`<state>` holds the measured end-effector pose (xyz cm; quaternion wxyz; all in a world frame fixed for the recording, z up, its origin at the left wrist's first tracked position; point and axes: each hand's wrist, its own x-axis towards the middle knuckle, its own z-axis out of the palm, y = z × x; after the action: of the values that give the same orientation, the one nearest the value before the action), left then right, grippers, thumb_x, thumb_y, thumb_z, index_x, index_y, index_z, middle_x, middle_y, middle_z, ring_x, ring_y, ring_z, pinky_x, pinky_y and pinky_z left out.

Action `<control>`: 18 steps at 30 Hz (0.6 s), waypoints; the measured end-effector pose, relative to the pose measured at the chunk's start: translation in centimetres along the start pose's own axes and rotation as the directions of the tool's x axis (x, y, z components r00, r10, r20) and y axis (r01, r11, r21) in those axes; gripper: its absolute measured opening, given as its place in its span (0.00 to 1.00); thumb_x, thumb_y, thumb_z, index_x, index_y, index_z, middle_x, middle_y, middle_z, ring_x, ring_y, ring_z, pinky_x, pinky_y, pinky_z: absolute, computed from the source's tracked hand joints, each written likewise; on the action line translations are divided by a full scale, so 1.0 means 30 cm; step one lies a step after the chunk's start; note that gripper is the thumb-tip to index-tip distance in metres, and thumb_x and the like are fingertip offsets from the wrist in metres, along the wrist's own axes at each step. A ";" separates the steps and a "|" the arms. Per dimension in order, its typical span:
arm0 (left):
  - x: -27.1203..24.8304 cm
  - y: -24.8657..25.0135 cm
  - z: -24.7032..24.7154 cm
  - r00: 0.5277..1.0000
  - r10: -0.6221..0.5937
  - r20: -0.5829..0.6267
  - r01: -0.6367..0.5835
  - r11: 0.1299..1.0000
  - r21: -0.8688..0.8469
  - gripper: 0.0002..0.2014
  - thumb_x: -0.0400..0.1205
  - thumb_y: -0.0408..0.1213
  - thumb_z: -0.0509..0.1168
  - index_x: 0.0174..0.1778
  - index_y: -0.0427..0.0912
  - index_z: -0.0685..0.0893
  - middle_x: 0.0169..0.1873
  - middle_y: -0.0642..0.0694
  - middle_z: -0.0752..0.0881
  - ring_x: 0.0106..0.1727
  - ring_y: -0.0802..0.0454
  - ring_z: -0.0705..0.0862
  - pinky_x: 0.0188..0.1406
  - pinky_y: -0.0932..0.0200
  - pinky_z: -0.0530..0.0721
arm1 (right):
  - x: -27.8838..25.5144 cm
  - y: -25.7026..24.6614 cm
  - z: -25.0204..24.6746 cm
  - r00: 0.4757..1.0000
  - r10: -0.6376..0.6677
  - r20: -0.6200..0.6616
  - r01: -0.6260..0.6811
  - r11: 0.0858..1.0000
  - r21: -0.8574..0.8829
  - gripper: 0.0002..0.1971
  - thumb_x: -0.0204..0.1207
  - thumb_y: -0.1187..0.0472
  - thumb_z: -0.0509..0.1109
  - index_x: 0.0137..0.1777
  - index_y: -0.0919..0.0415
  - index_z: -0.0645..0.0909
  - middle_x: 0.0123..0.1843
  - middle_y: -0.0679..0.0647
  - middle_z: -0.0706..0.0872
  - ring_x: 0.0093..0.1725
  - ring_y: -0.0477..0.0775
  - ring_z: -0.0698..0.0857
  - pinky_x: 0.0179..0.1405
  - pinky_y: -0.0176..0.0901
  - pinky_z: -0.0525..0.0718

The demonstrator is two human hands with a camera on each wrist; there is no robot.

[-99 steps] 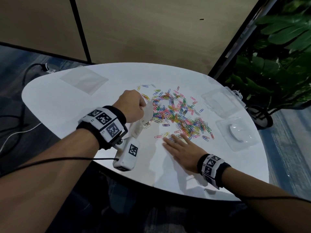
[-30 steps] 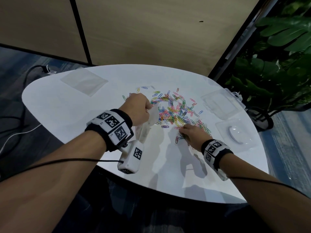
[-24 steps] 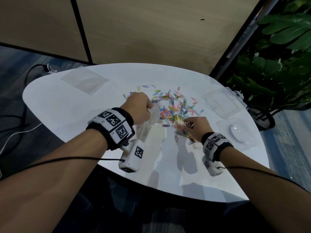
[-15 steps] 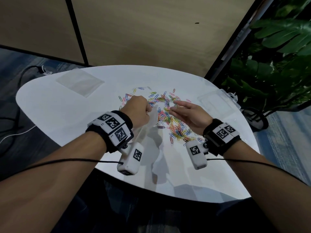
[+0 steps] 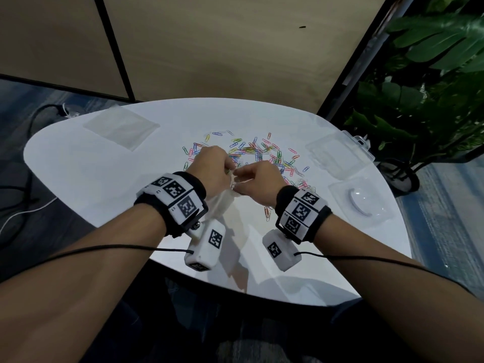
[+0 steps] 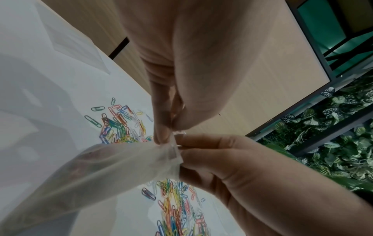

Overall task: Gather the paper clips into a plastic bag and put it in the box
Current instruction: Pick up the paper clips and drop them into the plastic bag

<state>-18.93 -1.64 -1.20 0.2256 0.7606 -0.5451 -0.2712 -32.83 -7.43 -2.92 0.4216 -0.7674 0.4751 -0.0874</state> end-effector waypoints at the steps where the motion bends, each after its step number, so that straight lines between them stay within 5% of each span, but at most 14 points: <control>1: 0.003 0.001 0.000 1.000 0.002 -0.009 -0.002 1.000 0.001 0.08 0.75 0.29 0.69 0.42 0.41 0.92 0.34 0.49 0.85 0.42 0.45 0.87 0.39 0.61 0.80 | -0.005 -0.007 -0.009 1.000 -0.027 0.003 0.027 0.999 -0.028 0.16 0.72 0.67 0.75 0.60 0.59 0.89 0.55 0.52 0.92 0.53 0.50 0.90 0.58 0.43 0.87; 3: 0.006 0.012 -0.005 0.999 0.014 -0.031 -0.013 1.000 0.013 0.09 0.75 0.28 0.67 0.43 0.41 0.93 0.36 0.46 0.87 0.43 0.43 0.87 0.43 0.57 0.86 | -0.012 -0.010 -0.033 0.997 -0.071 -0.030 0.072 0.995 0.061 0.13 0.74 0.70 0.71 0.55 0.59 0.91 0.51 0.55 0.93 0.48 0.52 0.92 0.53 0.48 0.90; 6: 0.013 0.048 -0.018 0.997 0.004 -0.073 0.002 0.997 0.071 0.14 0.77 0.25 0.65 0.51 0.44 0.92 0.48 0.41 0.89 0.49 0.44 0.87 0.53 0.56 0.87 | -0.005 0.043 -0.121 0.992 0.036 -0.122 0.000 0.959 0.282 0.09 0.77 0.72 0.70 0.51 0.63 0.90 0.46 0.62 0.92 0.40 0.56 0.92 0.45 0.56 0.92; 8: 0.013 0.087 -0.018 0.996 0.043 -0.072 -0.030 0.986 0.164 0.15 0.77 0.21 0.63 0.43 0.48 0.86 0.47 0.41 0.88 0.50 0.41 0.88 0.48 0.56 0.86 | -0.006 0.141 -0.186 0.983 0.160 -0.091 -0.153 0.985 0.077 0.13 0.76 0.67 0.74 0.60 0.59 0.86 0.54 0.62 0.91 0.41 0.54 0.92 0.42 0.53 0.93; 10: 0.006 0.128 -0.002 0.995 0.083 -0.052 -0.067 0.964 0.257 0.13 0.79 0.19 0.60 0.45 0.42 0.83 0.46 0.37 0.85 0.50 0.38 0.87 0.44 0.54 0.82 | -0.021 0.275 -0.219 0.938 0.345 -0.012 -0.337 0.908 -0.250 0.30 0.72 0.59 0.79 0.74 0.56 0.76 0.69 0.60 0.83 0.48 0.56 0.91 0.39 0.48 0.92; 12: 0.004 0.156 0.034 0.993 0.116 -0.024 -0.102 0.942 0.320 0.15 0.81 0.20 0.58 0.59 0.32 0.86 0.55 0.32 0.86 0.56 0.35 0.87 0.50 0.50 0.85 | -0.047 0.398 -0.203 0.878 0.477 0.037 -0.410 0.789 -0.458 0.50 0.65 0.51 0.84 0.83 0.56 0.61 0.79 0.61 0.71 0.62 0.62 0.86 0.48 0.53 0.91; 14: 0.005 0.165 0.069 0.988 0.152 0.009 -0.145 0.921 0.362 0.18 0.82 0.20 0.57 0.65 0.32 0.84 0.59 0.32 0.86 0.59 0.35 0.87 0.57 0.47 0.87 | -0.068 0.479 -0.163 0.879 0.475 0.051 -0.364 0.735 -0.573 0.61 0.58 0.44 0.86 0.86 0.54 0.51 0.84 0.65 0.60 0.73 0.67 0.77 0.67 0.59 0.82; 18: 0.005 0.169 0.078 0.987 0.136 0.082 -0.157 0.912 0.380 0.18 0.83 0.23 0.57 0.67 0.34 0.83 0.61 0.32 0.86 0.62 0.35 0.85 0.58 0.50 0.85 | -0.050 0.494 -0.102 0.939 0.343 -0.025 -0.294 0.761 -0.578 0.59 0.58 0.39 0.84 0.84 0.55 0.55 0.85 0.65 0.52 0.83 0.68 0.62 0.78 0.60 0.70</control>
<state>-24.02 -3.42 0.25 0.0768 0.7395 -0.6489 -0.1617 -44.99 -10.81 -11.41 0.1987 -0.7691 0.5848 0.1643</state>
